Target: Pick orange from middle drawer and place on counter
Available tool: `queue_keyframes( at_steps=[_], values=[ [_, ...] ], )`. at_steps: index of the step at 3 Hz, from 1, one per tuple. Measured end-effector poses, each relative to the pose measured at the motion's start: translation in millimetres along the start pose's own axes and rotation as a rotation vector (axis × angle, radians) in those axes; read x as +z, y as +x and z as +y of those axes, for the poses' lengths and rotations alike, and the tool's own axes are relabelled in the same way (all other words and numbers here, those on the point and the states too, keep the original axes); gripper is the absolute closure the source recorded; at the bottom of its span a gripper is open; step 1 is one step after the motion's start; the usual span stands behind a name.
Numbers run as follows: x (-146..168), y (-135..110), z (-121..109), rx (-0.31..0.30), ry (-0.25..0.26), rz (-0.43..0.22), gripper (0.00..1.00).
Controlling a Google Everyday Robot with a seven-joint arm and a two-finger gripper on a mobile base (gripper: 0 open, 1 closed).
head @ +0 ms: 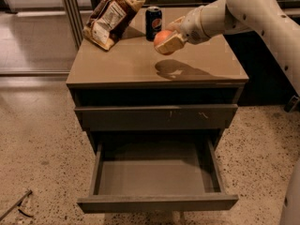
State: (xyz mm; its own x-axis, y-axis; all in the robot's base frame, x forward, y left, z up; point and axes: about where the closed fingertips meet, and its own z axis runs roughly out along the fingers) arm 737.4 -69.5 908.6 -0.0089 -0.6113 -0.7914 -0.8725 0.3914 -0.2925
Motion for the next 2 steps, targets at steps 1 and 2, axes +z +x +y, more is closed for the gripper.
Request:
queue_keyframes(
  at_steps=[1, 2],
  values=[
    [13.2, 15.6, -3.0, 0.051, -0.013, -0.013, 1.0],
    [22.4, 28.7, -0.8, 0.091, -0.026, -0.021, 1.0]
  ],
)
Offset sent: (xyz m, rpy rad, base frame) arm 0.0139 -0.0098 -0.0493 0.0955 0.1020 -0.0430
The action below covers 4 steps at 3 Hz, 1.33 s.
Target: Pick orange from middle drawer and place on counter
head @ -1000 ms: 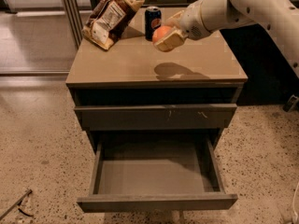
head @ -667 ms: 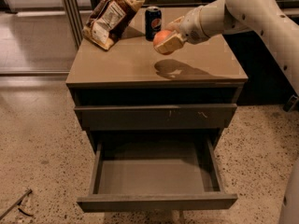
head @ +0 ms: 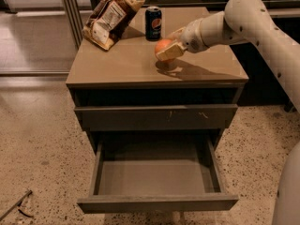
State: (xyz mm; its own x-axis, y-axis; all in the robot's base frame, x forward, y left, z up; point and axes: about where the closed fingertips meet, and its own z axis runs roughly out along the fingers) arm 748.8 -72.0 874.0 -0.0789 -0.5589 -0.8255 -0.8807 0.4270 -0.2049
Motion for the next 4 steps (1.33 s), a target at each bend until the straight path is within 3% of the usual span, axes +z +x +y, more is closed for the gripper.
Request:
queue_keyframes(
  at_steps=[2, 4],
  values=[
    [7.9, 15.7, 4.3, 0.041, -0.017, -0.002, 1.0],
    [8.0, 15.7, 4.3, 0.041, -0.017, -0.002, 0.58]
  ],
)
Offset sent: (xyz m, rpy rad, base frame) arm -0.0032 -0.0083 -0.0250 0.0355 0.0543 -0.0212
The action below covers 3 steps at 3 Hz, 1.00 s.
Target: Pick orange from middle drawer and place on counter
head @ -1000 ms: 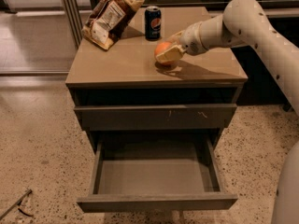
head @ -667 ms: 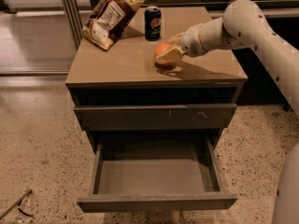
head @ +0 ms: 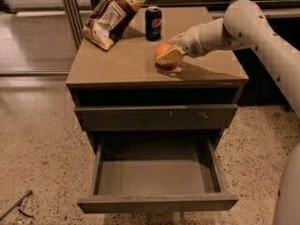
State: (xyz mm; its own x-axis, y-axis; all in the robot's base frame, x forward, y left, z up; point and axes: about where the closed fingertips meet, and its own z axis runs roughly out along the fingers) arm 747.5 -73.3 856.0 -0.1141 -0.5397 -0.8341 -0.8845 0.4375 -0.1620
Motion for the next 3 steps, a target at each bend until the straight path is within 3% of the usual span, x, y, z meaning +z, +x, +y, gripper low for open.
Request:
queue_keyframes(
  at_steps=[2, 3],
  values=[
    [0.1, 0.0, 0.0, 0.0, 0.0, 0.0, 0.11],
    [0.2, 0.0, 0.1, 0.0, 0.0, 0.0, 0.0]
  ],
)
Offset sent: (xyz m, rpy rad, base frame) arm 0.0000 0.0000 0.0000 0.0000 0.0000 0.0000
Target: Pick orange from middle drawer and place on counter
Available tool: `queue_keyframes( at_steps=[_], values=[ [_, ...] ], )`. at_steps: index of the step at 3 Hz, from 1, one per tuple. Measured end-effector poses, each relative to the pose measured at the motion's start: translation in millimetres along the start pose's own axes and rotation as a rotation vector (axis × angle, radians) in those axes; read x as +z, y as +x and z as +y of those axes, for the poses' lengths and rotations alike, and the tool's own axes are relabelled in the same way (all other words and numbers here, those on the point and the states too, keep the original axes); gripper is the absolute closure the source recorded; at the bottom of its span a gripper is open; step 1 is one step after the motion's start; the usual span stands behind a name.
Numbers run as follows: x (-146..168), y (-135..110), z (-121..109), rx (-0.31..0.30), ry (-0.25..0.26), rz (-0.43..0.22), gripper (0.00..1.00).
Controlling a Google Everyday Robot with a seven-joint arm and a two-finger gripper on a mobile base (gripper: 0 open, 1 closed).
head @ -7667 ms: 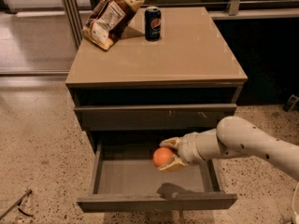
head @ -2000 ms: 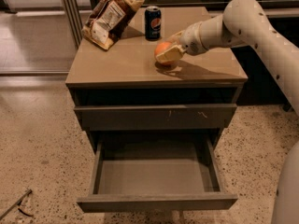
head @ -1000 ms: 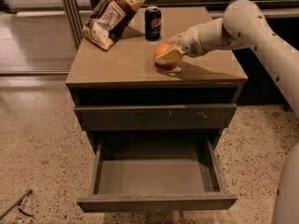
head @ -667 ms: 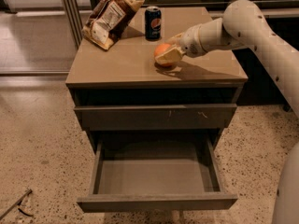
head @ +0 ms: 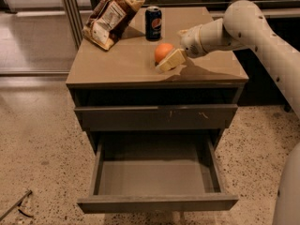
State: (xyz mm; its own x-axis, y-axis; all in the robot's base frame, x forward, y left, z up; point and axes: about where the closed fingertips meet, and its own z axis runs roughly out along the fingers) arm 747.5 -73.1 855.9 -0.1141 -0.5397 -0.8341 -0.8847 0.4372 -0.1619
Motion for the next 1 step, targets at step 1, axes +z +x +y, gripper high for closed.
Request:
queue_keyframes(
  at_steps=[1],
  values=[
    [0.0, 0.0, 0.0, 0.0, 0.0, 0.0, 0.0]
  ],
)
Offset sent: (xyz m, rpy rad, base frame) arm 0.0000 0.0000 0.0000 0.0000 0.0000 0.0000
